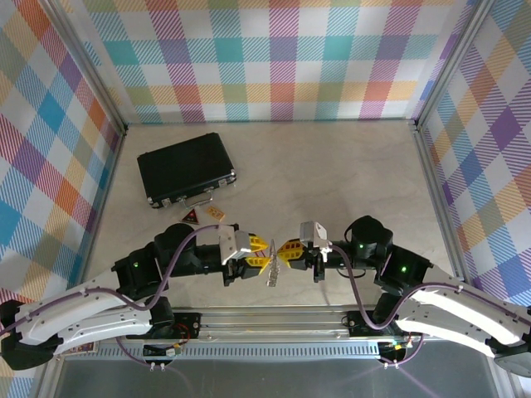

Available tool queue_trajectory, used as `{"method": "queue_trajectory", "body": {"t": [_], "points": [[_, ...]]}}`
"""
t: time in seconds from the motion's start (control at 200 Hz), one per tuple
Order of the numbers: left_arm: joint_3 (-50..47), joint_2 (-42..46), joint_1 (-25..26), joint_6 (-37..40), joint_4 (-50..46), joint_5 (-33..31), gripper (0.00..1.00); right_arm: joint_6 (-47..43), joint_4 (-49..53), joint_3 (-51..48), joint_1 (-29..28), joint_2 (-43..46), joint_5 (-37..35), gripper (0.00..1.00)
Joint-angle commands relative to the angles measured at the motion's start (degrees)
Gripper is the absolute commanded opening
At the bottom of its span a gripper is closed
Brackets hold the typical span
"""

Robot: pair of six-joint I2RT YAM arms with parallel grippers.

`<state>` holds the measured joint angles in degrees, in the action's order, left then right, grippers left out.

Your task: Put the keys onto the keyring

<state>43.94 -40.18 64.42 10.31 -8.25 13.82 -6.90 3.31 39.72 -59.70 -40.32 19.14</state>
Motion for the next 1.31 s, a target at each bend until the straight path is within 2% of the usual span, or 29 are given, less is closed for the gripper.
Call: {"method": "queue_trajectory", "body": {"t": [0.0, 0.465, 1.0, 1.3], "points": [[-2.4, 3.3, 0.3, -1.8, 6.0, 0.0, 0.38, 0.4, -4.5, -0.9, -0.3, 2.0, 2.3, 0.00], [-3.1, 1.7, 0.3, -2.9, 9.2, 3.1, 0.39, 5.6, -15.8, -4.3, -0.3, 0.9, 6.8, 0.00], [-1.2, -0.8, 0.3, -1.4, 8.1, 2.7, 0.20, 5.8, -16.8, -4.1, -0.3, -0.4, 8.3, 0.00], [-1.7, -0.9, 0.3, -1.5, 9.5, 2.1, 0.02, 5.9, -16.5, -3.8, -0.3, -0.5, 8.9, 0.00]]}}
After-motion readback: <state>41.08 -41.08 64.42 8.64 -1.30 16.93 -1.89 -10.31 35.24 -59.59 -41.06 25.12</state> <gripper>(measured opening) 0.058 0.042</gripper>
